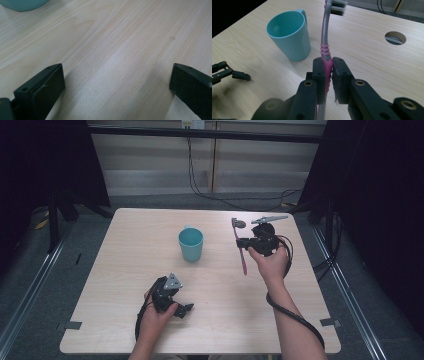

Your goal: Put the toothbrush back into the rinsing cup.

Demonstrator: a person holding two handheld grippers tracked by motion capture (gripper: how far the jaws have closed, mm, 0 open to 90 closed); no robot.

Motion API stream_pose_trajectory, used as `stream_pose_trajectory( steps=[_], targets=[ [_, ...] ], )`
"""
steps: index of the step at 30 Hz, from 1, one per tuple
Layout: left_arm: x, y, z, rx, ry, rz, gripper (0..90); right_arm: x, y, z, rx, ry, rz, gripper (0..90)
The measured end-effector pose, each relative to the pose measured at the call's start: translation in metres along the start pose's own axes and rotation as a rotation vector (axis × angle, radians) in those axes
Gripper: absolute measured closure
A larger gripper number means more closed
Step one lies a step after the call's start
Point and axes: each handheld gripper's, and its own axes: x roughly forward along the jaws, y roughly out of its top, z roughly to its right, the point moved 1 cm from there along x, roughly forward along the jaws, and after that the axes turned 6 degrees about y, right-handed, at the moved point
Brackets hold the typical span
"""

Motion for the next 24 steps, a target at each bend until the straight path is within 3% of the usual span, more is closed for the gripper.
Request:
stream_pose_trajectory(
  steps=[8,24],
  targets=[
    [0.000,0.000,0.000,-0.001,0.000,0.001,0.0,0.000,0.004,-0.001,0.013,0.008,0.046,81.2],
    [0.000,0.000,0.000,0.000,0.002,0.001,0.0,0.006,0.018,-0.006,0.015,0.017,0.074,81.2]
  ],
)
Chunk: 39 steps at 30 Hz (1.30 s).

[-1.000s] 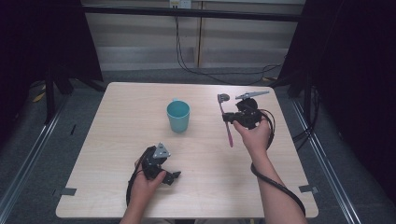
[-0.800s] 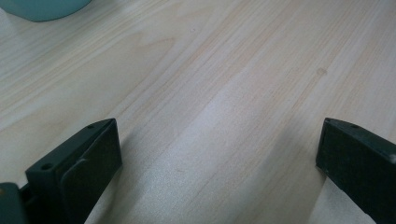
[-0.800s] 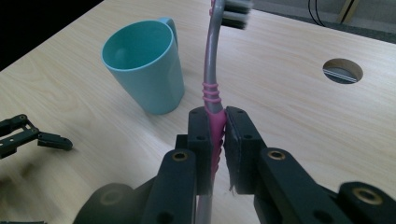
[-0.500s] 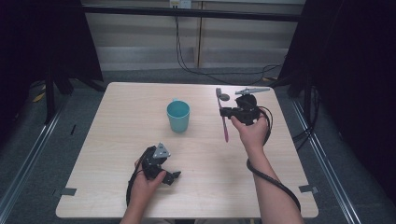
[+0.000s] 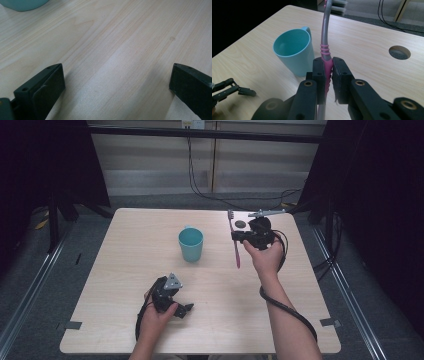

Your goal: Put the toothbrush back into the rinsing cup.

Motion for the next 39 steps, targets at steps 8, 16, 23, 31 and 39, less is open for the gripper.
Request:
stream_pose_trajectory(
  steps=[8,16,23,31,39],
  targets=[
    [0.000,0.000,0.000,0.000,-0.001,0.000,0.0,0.004,0.007,-0.005,-0.001,0.012,0.035,81.2],
    [0.000,0.000,0.000,0.000,-0.001,-0.001,0.0,0.009,0.014,-0.009,-0.007,0.017,0.047,81.2],
    [0.000,0.000,0.000,0.000,0.000,0.000,0.0,0.014,0.018,-0.012,-0.011,0.024,0.061,81.2],
    [0.000,0.000,0.000,0.000,-0.001,0.000,0.0,0.015,0.023,-0.013,-0.010,0.027,0.086,81.1],
    [0.000,0.000,0.000,0.001,-0.004,-0.002,0.0,0.017,0.029,-0.015,-0.010,0.035,0.099,81.2]
  ],
)
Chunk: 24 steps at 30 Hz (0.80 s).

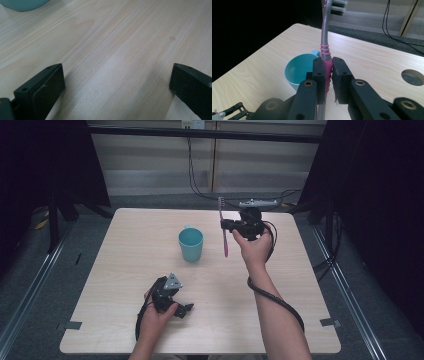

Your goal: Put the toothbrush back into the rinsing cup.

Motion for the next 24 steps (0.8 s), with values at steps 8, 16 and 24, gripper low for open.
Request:
stream_pose_trajectory(
  steps=[8,16,24],
  targets=[
    [0.000,0.000,0.000,0.000,0.000,-0.001,0.0,0.004,0.004,0.000,0.007,0.013,0.017,81.2],
    [0.000,0.000,0.000,0.000,0.000,-0.001,0.0,0.009,0.006,0.000,0.005,0.008,0.027,81.2],
    [0.000,0.000,0.000,0.000,0.001,0.001,0.0,0.013,0.009,-0.002,0.005,0.010,0.034,81.2]
  ],
)
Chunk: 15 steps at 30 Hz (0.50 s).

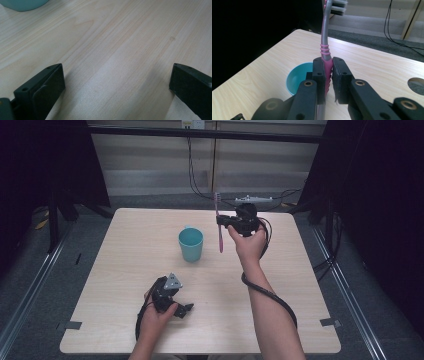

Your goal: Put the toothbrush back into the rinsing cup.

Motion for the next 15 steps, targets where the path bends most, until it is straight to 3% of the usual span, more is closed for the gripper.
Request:
stream_pose_trajectory(
  steps=[15],
  targets=[
    [-0.0001,0.0000,-0.0001,0.000,-0.001,-0.001,0.0,0.0085,0.0085,-0.0065,-0.014,0.007,0.009,81.2]
  ],
)
